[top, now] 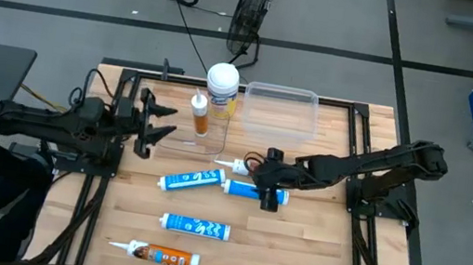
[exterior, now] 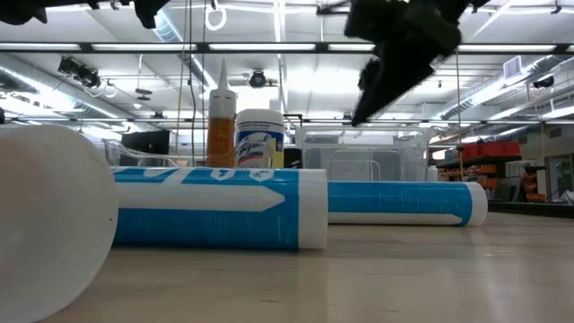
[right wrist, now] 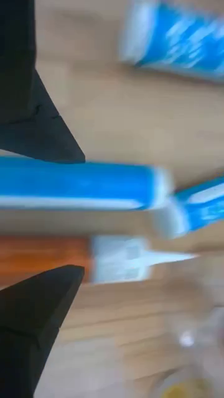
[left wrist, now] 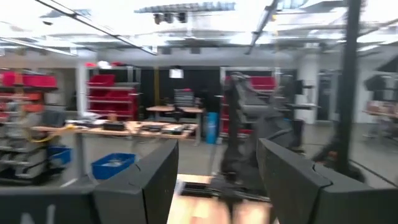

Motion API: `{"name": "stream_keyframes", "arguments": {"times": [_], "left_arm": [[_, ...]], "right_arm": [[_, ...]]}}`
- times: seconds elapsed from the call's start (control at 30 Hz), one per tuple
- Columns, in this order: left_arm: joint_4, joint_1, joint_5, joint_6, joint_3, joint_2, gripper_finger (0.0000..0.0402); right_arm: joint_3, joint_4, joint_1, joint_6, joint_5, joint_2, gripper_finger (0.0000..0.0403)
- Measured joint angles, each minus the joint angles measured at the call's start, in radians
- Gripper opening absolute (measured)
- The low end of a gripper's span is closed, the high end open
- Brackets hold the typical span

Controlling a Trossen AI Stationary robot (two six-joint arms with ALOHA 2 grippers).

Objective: Pick & place silicon tubes, Sealant and Lysol wipes
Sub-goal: Put the top orange sealant into the left transparent bin

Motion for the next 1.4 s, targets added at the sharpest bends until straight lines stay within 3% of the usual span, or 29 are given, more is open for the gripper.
{"name": "stream_keyframes", "arguments": {"times": [0.6, 1.0, 1.2, 1.4], "left_arm": [[-0.02, -0.233, -0.001, 0.036, 0.0, 0.034, 0.0223], [-0.017, -0.273, -0.011, 0.053, 0.0, 0.06, 0.0223], [-0.016, -0.273, -0.013, 0.053, 0.0, 0.06, 0.0223], [-0.013, -0.273, -0.013, 0.054, 0.0, 0.06, 0.0223]], "right_arm": [[-0.08, -0.14, -0.052, 0.017, 0.035, 0.0, 0.0285], [-0.208, -0.004, -0.12, -0.024, 0.044, 0.0, 0.0285], [-0.276, 0.117, -0.153, -0.049, -0.056, 0.0, 0.0285], [-0.333, 0.179, -0.159, -0.041, -0.065, 0.006, 0.0285]]}}
